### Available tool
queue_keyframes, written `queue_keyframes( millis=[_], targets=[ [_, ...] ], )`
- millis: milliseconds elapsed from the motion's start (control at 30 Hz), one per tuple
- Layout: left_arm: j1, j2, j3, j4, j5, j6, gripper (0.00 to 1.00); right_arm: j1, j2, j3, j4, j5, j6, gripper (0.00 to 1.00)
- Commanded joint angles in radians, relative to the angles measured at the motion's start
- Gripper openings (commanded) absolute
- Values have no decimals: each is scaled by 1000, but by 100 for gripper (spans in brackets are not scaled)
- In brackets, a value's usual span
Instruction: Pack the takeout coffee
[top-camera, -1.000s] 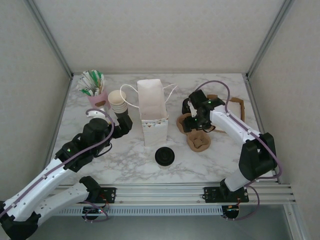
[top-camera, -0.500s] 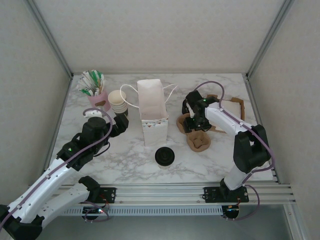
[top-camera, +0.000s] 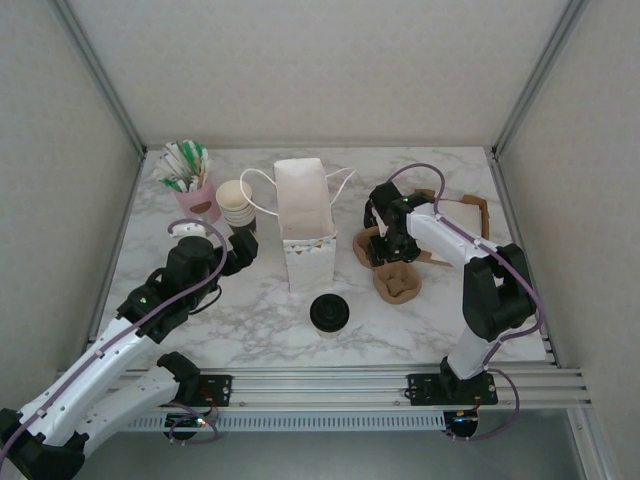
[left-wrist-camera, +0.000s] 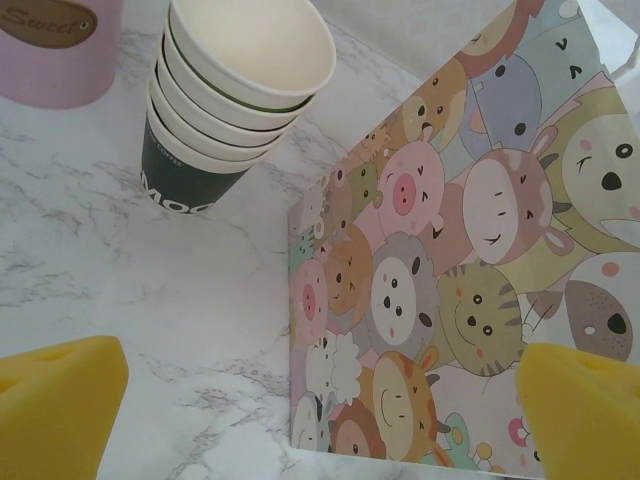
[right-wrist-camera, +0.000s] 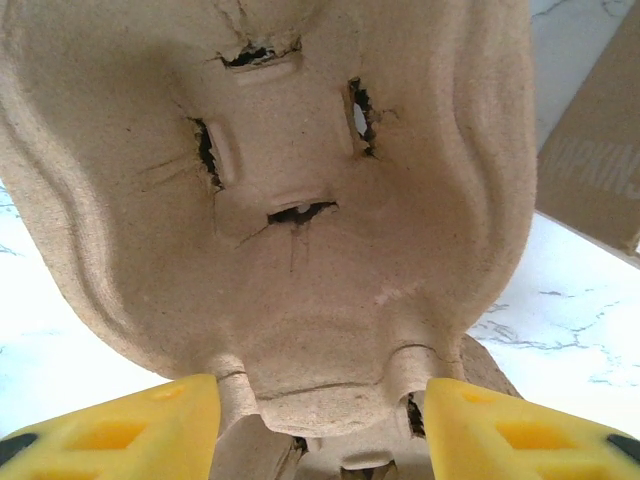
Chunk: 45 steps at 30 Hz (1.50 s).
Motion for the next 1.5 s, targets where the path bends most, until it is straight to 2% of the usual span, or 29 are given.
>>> queue_keyframes(
  millis=[0,733,1467],
  targets=[
    [11,4,-3,23,3,10,100,-5,20,29,-9,-25,-5,54],
    [11,10,-11,29,8,12,100,-6,22,33,-21,-22,7,39],
    [12,5,-15,28,7,16,100,-6,-44,22,-42,-69,58,38]
  ],
)
